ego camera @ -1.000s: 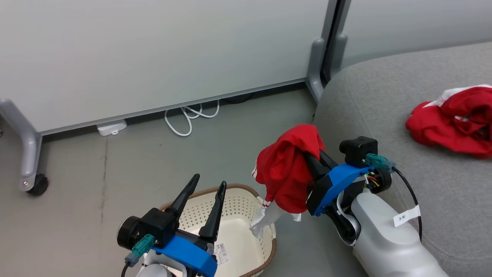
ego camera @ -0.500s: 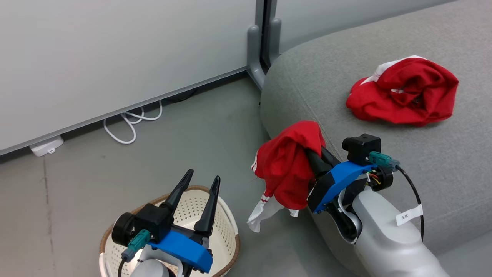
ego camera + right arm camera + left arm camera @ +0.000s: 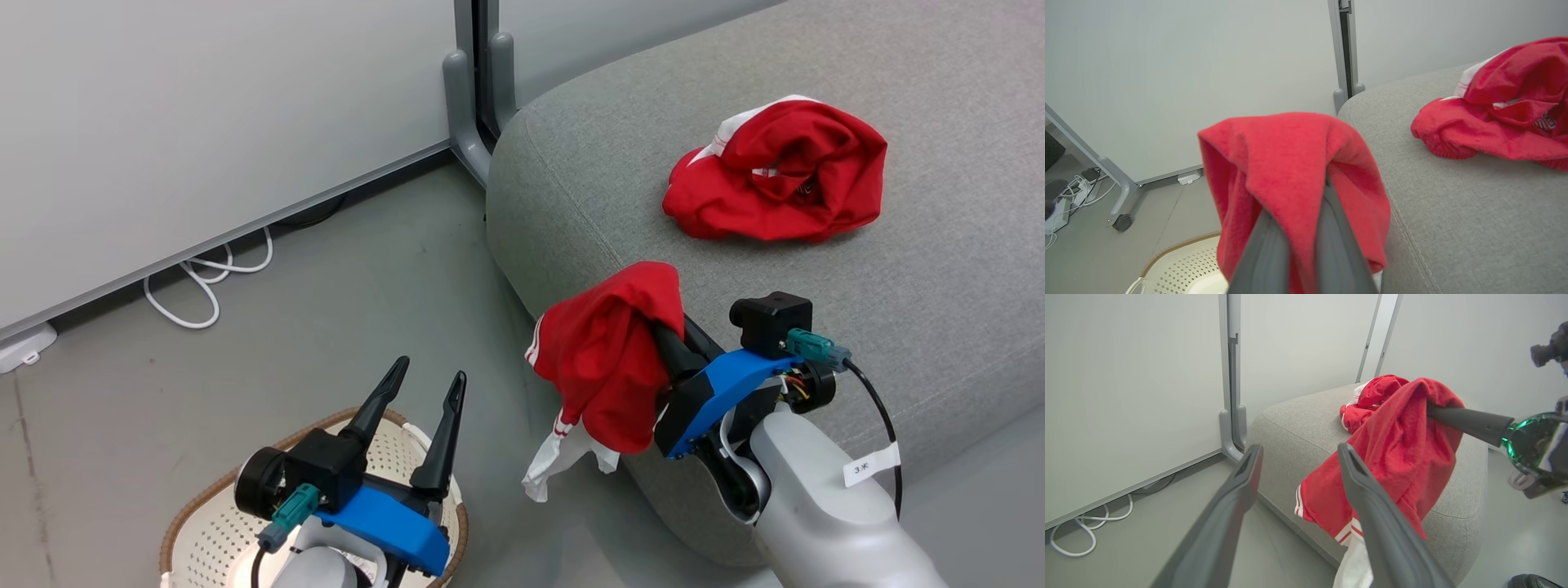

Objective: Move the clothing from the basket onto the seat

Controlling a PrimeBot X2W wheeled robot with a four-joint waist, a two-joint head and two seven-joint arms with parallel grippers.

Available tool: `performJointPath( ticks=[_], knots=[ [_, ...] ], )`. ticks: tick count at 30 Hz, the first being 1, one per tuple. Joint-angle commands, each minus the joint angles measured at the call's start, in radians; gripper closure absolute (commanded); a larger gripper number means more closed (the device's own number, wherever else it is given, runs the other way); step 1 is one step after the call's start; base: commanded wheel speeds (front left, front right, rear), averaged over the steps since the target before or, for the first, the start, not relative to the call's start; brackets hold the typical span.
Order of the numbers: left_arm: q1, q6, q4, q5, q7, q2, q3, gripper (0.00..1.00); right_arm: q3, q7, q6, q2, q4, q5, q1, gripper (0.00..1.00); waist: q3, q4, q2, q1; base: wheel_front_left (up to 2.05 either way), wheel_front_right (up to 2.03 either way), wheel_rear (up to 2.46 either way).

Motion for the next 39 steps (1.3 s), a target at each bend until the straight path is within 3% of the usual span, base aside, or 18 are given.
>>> performJointPath(
  ticks=[1,12,18,33,39],
  knots=[
    [-0.012,-0.001,0.002,-0.001,-0.003,0.004,0.000,0.00,-0.001,-0.004,0.000,0.001,-0.006,0.002,0.011,1.00,-0.001,0.000,0.0000,0.0000,0.00,0.00,0.00],
    [-0.014,-0.001,-0.001,0.002,-0.003,0.005,0.003,0.00,-0.005,0.003,0.000,0.001,0.019,0.005,-0.052,1.00,0.001,0.003,0.0000,0.0000,0.00,0.00,0.00],
    [-0.019,-0.001,-0.021,0.013,-0.003,0.013,0.005,0.00,-0.094,0.035,0.000,-0.007,0.045,-0.029,-0.193,1.00,0.033,0.008,0.0000,0.0000,0.00,0.00,0.00],
    [-0.087,-0.001,-0.106,0.043,-0.003,0.069,0.001,0.00,-0.419,0.218,0.000,-0.244,0.034,-0.085,-0.549,1.00,0.206,0.046,0.0000,0.0000,0.00,0.00,0.00],
    [-0.136,-0.001,-0.146,0.056,-0.003,0.111,-0.007,0.00,-0.571,0.209,0.000,-0.355,0.057,-0.157,-0.626,1.00,0.314,0.062,0.0000,0.0000,0.00,0.00,0.00]
  ],
)
